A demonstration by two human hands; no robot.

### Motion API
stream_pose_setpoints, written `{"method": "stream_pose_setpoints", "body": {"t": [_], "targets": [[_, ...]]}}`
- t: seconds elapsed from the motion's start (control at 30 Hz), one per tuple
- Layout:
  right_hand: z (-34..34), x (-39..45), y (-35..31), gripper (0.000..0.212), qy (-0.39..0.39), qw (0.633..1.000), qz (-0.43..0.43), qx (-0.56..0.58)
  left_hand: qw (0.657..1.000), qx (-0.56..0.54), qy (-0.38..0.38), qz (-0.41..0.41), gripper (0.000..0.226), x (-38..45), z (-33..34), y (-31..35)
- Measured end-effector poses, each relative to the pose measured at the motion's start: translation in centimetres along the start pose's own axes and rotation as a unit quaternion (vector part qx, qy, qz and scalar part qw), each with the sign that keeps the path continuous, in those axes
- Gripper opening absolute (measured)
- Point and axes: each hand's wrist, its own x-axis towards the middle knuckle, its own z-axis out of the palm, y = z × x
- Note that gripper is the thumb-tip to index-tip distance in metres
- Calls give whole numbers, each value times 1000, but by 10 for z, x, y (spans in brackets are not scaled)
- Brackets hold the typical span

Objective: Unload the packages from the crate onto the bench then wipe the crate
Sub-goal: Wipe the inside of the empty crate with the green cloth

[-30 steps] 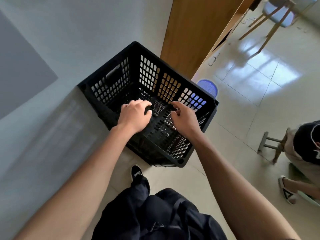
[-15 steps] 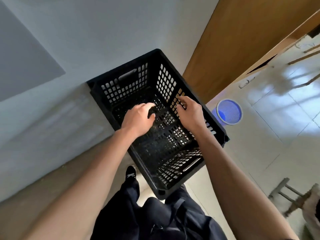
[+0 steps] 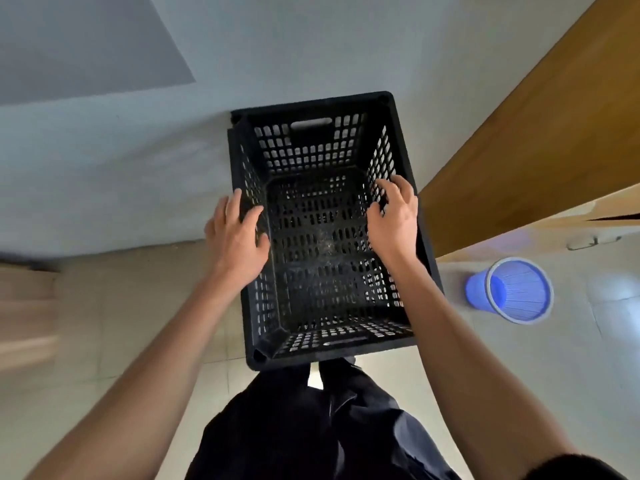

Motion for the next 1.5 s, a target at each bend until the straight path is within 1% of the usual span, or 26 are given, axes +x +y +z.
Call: {"method": "stream_pose_setpoints", "body": {"t": [0.17,0.27,0.33,0.43,0.53,0.67,0.77,0.8,0.87,0.93,0.97,1.07,1.17,1.4,1.5], "targets": [[-5,8,9,42,23,996,-39,-73,998,-1,-34,-53,58,-7,11,-7],[-10,5,17,42,31,991,-30,-123,996,-10,-35,-76,66,-7,18,-9],[-15,5,24,49,21,988,-17,-150,995,-35,-29,-85,74,-6,21,-9],[-22,6,34,65,-19,982,11,-186,993,-81,-17,-83,86,-7,25,-10],[-28,8,42,74,-47,979,25,-199,992,-97,-27,-81,90,-8,26,-12],[-32,11,49,74,-54,984,1,-169,984,-114,-38,-130,87,-8,21,-16],[-31,12,54,79,-61,986,-3,-156,970,-161,-56,-174,85,-4,21,-19],[-30,12,56,79,-57,987,5,-153,963,-179,-64,-194,83,-3,21,-19],[-29,13,60,76,-42,989,28,-137,949,-211,-71,-223,70,-1,22,-20],[-30,16,64,72,-35,991,41,-120,944,-229,-62,-229,56,1,23,-20],[-30,16,65,71,-37,992,43,-114,945,-231,-54,-224,53,1,24,-18],[-29,17,66,72,-45,993,55,-97,947,-239,-21,-212,52,3,28,-14],[-29,18,67,72,-47,994,72,-70,937,-268,6,-224,52,7,32,-11],[-32,11,64,78,-32,996,78,-29,921,-292,10,-258,48,-2,29,-7],[-38,6,62,79,-25,998,63,-11,918,-298,24,-262,47,-11,24,-6]]}}
